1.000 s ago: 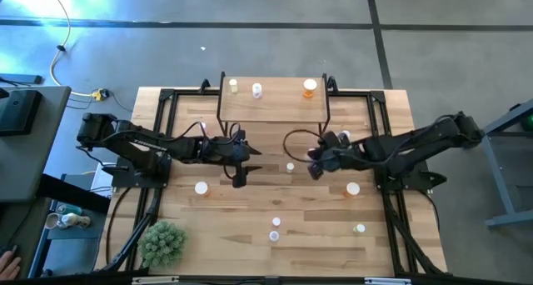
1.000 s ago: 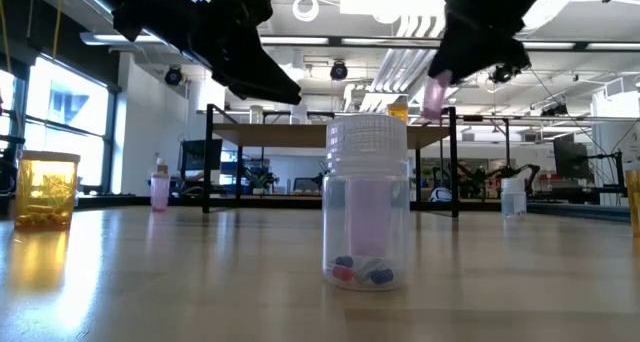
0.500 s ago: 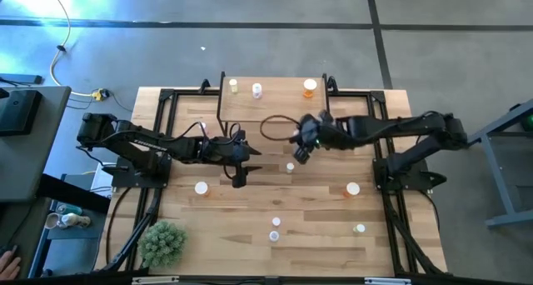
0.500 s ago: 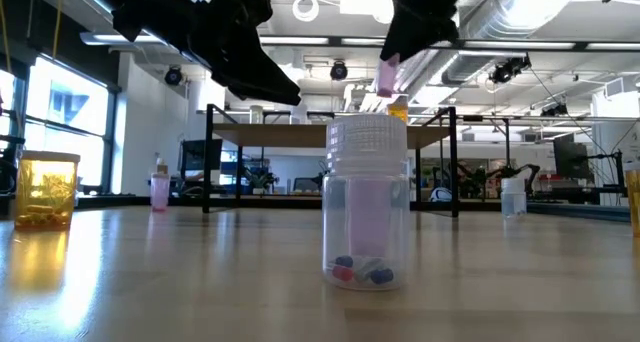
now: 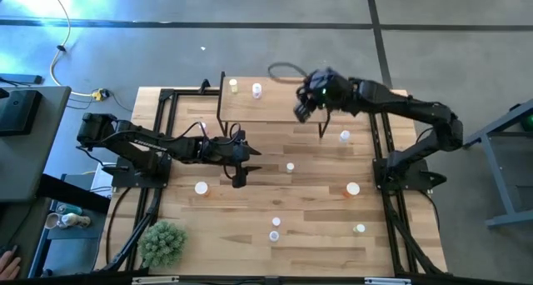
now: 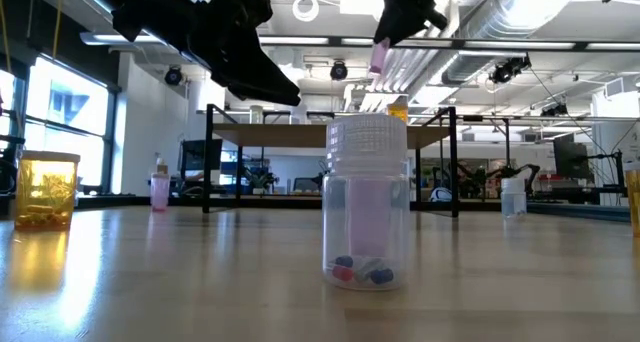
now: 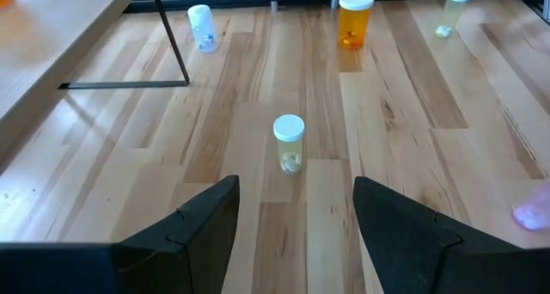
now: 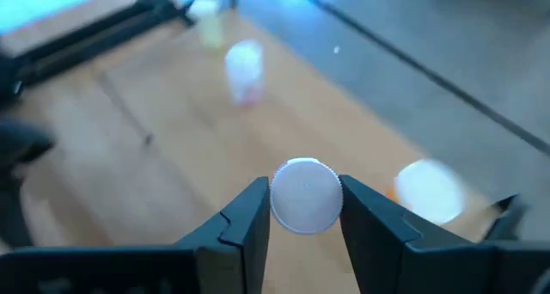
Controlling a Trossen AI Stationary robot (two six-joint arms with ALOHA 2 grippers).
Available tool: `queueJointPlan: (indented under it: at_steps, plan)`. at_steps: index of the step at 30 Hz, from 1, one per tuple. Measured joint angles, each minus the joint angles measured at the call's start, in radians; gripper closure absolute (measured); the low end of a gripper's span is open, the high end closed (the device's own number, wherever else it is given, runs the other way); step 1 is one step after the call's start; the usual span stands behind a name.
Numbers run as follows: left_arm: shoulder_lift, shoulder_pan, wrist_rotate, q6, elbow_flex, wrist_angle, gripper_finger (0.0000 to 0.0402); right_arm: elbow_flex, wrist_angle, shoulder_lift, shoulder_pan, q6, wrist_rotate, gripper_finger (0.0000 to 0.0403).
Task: Pick and place medicine bottles onto shelf by color
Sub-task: Put the right pink pill bottle on the shelf
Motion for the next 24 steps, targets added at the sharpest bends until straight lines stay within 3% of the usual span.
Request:
queueJointPlan:
  at_steps: [13, 24]
  plan:
    - [0.0, 0.0, 0.0, 0.0, 0.0, 0.015, 0.0181, 0.134, 0.212, 0.06, -0.177, -0.058, -0.032, 0.0285]
    - [0.0, 0.0, 0.001, 0.0, 0.0, 0.007, 0.0181, 0.285, -0.012, 0.328, -0.175, -0.062, -0.103, 0.0285]
